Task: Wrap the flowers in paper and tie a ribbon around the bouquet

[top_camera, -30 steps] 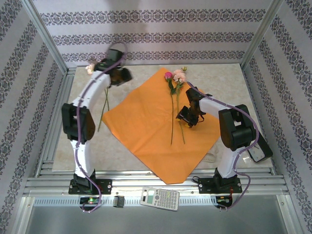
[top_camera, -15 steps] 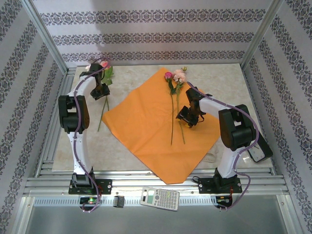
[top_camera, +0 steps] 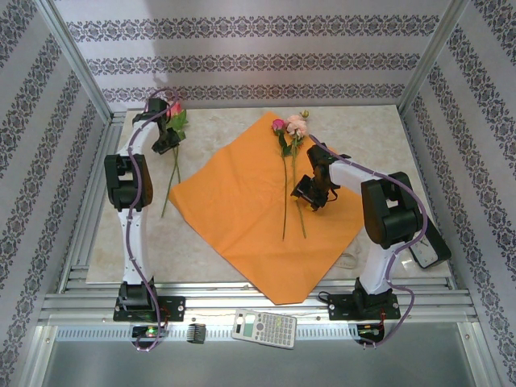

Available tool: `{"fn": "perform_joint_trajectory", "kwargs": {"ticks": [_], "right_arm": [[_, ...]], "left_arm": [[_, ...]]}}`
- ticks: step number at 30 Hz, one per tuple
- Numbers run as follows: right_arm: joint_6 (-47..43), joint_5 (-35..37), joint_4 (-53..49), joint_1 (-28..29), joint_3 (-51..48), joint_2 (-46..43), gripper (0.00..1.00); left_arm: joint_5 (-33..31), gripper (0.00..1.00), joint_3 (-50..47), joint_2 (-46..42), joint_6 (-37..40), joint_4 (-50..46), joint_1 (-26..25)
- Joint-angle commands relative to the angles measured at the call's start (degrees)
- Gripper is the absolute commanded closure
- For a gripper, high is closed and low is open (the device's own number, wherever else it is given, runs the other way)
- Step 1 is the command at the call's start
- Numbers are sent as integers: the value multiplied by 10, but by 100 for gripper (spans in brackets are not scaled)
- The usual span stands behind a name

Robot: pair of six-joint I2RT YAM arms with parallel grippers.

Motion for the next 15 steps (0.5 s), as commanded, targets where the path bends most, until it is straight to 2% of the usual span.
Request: {"fn": "perform_joint_trajectory", "kwargs": {"ticks": [1, 15], "right_arm": [[-5, -1, -17, -2, 7, 12, 51], [-5, -2, -16, -2, 9, 15, 51]], "left_arm": [[12, 69, 23, 17, -8, 3, 3], [-52, 77, 34, 25, 9, -55, -1]]}}
